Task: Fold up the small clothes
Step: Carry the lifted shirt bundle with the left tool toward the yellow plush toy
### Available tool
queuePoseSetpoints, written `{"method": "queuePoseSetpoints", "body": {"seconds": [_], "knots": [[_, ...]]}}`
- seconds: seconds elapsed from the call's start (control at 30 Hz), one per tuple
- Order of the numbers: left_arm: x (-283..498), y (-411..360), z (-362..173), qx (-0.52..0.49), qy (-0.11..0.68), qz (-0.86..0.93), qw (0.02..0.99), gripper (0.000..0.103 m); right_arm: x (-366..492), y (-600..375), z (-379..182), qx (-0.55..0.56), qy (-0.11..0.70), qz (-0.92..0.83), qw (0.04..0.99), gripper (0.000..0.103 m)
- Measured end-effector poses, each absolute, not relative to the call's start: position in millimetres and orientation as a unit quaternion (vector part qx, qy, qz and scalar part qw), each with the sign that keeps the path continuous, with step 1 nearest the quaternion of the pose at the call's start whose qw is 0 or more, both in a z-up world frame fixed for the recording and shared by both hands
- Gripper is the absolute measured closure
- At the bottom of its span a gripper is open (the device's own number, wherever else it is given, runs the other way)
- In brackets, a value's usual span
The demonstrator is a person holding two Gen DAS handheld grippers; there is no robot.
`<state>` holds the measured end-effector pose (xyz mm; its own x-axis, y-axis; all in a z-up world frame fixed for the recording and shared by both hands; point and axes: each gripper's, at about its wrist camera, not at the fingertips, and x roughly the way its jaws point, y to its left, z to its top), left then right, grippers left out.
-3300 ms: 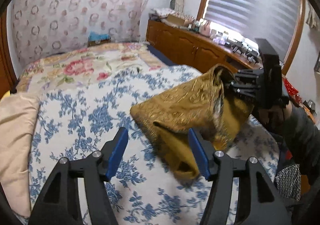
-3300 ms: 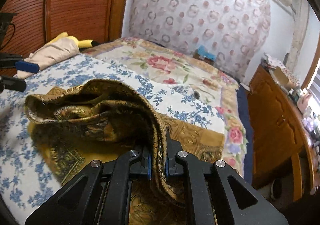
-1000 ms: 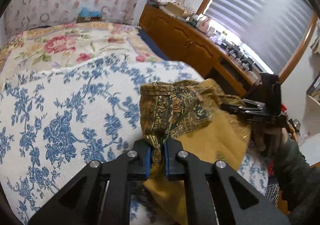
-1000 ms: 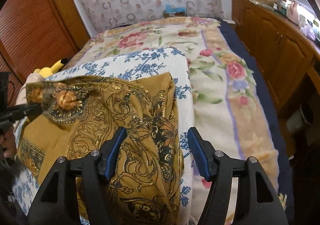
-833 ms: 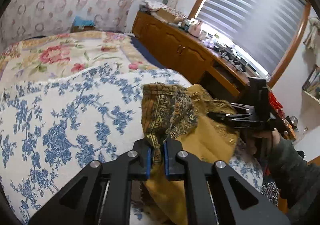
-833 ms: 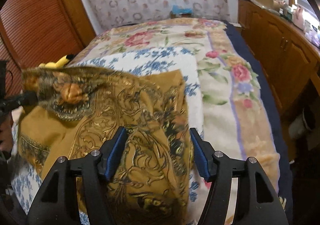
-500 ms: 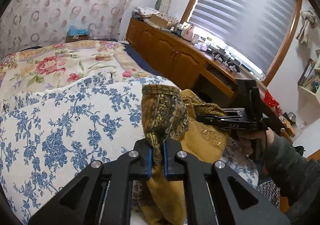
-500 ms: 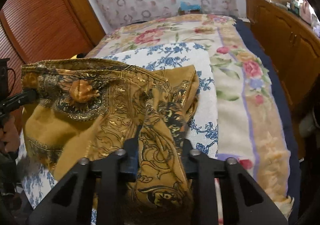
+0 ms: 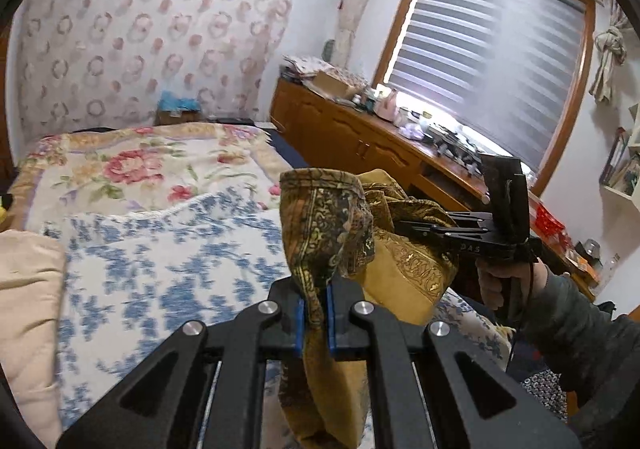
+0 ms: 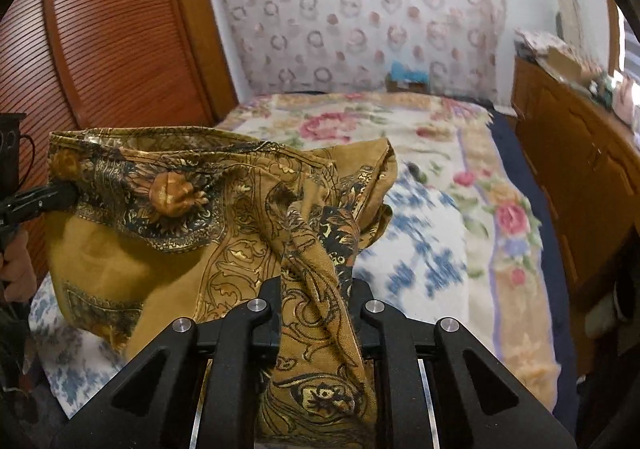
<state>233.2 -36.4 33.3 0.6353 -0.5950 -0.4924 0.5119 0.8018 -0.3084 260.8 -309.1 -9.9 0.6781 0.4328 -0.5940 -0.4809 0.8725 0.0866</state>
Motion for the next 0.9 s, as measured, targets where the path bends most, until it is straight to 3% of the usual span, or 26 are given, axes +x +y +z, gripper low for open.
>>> {"method": "queuePoseSetpoints", "body": {"seconds": [0.57, 0.9], "knots": [[204, 119, 36, -0.117, 0.252, -0.177, 0.944, 0.099, 304, -136, 37, -0.127, 0.255, 0.363, 0.887, 0.090], [181, 234, -6, -0.198, 0.241, -0.058, 0.948, 0.099, 347, 22, 51, -0.189, 0.240, 0.453, 0.837, 0.090]]}}
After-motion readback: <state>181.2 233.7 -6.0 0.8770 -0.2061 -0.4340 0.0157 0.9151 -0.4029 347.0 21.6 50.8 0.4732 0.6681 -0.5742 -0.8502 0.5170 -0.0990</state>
